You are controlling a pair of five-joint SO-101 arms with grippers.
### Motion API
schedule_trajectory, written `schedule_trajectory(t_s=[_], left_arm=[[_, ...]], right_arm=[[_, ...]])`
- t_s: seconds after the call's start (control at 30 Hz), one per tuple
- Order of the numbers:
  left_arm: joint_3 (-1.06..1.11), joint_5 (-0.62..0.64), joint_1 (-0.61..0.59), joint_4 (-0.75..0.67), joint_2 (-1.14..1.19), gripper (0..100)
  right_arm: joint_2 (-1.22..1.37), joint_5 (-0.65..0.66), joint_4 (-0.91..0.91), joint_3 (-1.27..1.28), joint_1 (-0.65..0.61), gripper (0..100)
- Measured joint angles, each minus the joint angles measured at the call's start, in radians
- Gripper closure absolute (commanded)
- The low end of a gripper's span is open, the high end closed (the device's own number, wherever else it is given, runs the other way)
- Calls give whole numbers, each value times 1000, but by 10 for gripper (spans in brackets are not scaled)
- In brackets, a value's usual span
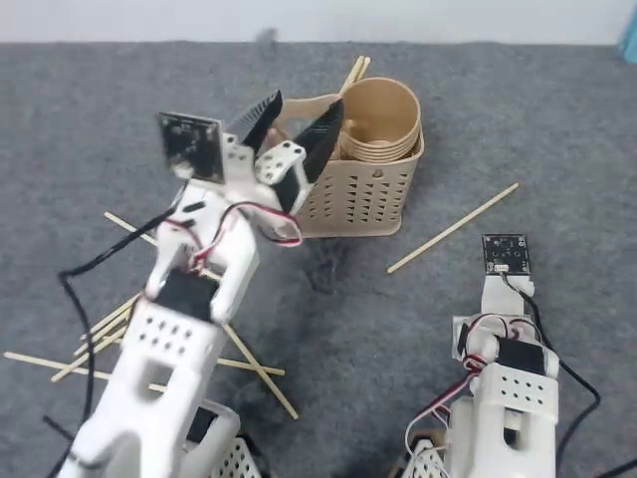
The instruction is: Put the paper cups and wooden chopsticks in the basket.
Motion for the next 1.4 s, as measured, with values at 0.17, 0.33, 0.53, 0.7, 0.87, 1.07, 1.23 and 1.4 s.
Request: schedule_trajectory(t_s=[0.17, 0.33, 0.53, 0.7, 0.87, 1.07, 1.23, 1.4], left_arm=[[-3, 0, -3, 164, -236, 877], [-5, 2, -94, 365, -436, 990], [-2, 3, -282, 638, -506, 987], [163, 0, -336, 720, -500, 987], [405, -2, -368, 666, -505, 987], [637, -2, -443, 528, -505, 987], [750, -3, -453, 494, -505, 985], [766, -6, -460, 456, -505, 985]], right_arm=[[0, 0, 0, 0, 0, 991], [0, 0, 0, 0, 0, 991], [0, 0, 0, 0, 0, 991], [0, 0, 0, 0, 0, 991], [0, -68, 31, -20, 2, 991], [0, -137, 242, -255, 83, 990], [48, -144, 315, -451, 107, 989], [259, -144, 315, -624, 109, 989]])
